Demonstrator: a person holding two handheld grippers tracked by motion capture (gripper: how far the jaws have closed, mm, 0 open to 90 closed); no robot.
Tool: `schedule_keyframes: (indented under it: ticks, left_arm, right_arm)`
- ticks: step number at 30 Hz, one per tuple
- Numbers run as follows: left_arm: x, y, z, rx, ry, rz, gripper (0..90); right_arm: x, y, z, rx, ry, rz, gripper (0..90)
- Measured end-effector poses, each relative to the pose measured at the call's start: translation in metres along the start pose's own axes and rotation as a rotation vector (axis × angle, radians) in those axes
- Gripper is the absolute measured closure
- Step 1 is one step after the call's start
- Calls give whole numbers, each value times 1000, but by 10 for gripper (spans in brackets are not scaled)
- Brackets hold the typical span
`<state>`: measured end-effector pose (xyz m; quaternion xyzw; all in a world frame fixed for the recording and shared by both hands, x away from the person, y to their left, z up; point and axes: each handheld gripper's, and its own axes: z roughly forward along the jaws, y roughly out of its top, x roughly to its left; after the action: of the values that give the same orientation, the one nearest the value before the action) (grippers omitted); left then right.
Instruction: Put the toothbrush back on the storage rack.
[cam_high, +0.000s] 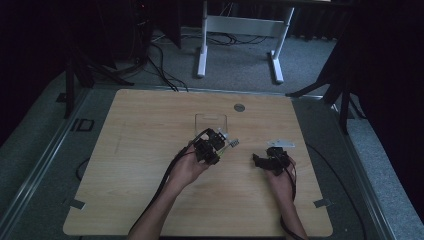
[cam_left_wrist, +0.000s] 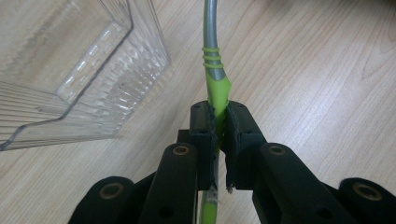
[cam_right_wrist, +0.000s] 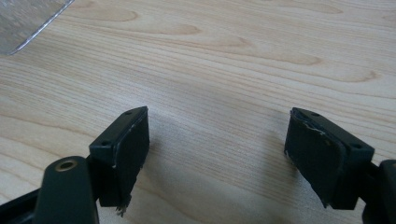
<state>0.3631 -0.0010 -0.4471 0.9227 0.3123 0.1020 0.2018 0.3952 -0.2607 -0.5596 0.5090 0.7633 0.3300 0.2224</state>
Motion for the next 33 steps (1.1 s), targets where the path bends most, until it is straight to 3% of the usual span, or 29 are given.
schedule_keyframes:
  ticks: [33]
  left_arm:
    - [6,-2,-14,-112,30,-38,825]
  right_arm:
    - [0,0,0,0,0,0,219]
